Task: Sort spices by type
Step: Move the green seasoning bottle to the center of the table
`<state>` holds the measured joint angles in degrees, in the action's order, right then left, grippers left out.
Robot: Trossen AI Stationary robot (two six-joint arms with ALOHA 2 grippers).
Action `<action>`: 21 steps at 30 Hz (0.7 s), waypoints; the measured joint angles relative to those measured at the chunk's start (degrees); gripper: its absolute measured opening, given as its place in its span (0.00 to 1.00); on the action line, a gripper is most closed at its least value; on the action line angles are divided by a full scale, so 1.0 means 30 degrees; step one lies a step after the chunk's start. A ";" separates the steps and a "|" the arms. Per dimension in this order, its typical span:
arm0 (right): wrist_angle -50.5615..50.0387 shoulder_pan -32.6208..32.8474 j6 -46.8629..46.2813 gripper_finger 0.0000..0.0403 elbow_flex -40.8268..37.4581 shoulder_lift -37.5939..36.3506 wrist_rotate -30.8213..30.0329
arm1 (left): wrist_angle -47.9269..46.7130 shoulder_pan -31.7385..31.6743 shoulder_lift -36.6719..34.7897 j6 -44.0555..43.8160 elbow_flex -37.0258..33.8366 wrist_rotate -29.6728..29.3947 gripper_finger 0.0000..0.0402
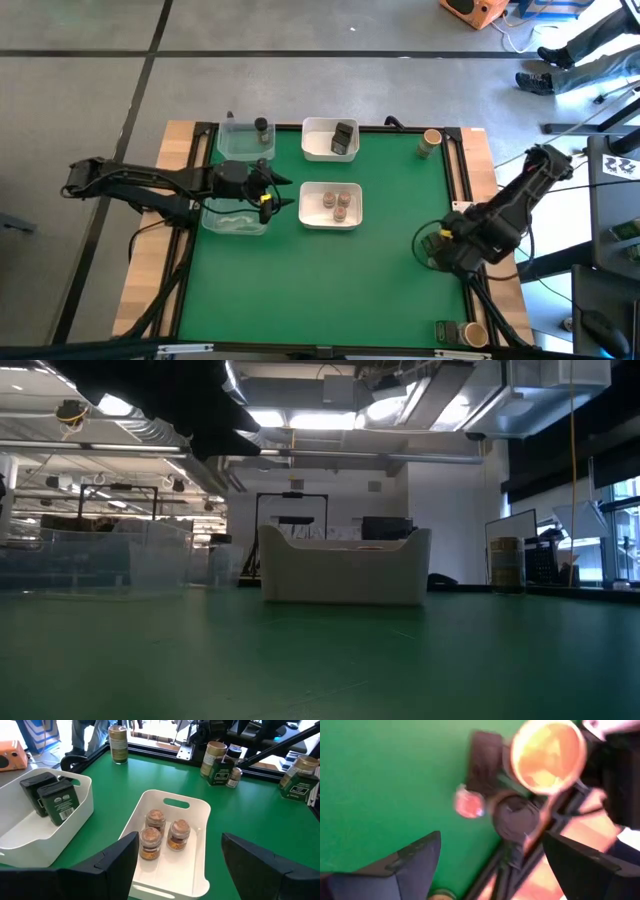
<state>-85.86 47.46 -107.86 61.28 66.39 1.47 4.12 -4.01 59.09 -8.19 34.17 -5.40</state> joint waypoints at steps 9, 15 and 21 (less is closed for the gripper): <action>-0.0042 0.1360 -0.2554 0.86 -0.1104 0.0036 -0.0008 | -0.0015 -0.0008 0.0000 0.0219 0.0000 0.0003 0.66; 0.1276 0.1315 -0.2409 0.86 -0.2923 0.0036 0.0096 | -0.0044 -0.0015 0.0000 0.0219 -0.0007 0.0003 0.66; 0.2028 0.1314 -0.2398 0.86 -0.4281 0.0036 0.0177 | -0.0045 -0.0015 0.0000 0.0221 -0.0007 0.0003 0.66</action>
<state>-79.78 51.40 -115.05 48.43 66.50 2.00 3.99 -4.05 59.09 -7.52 34.15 -5.39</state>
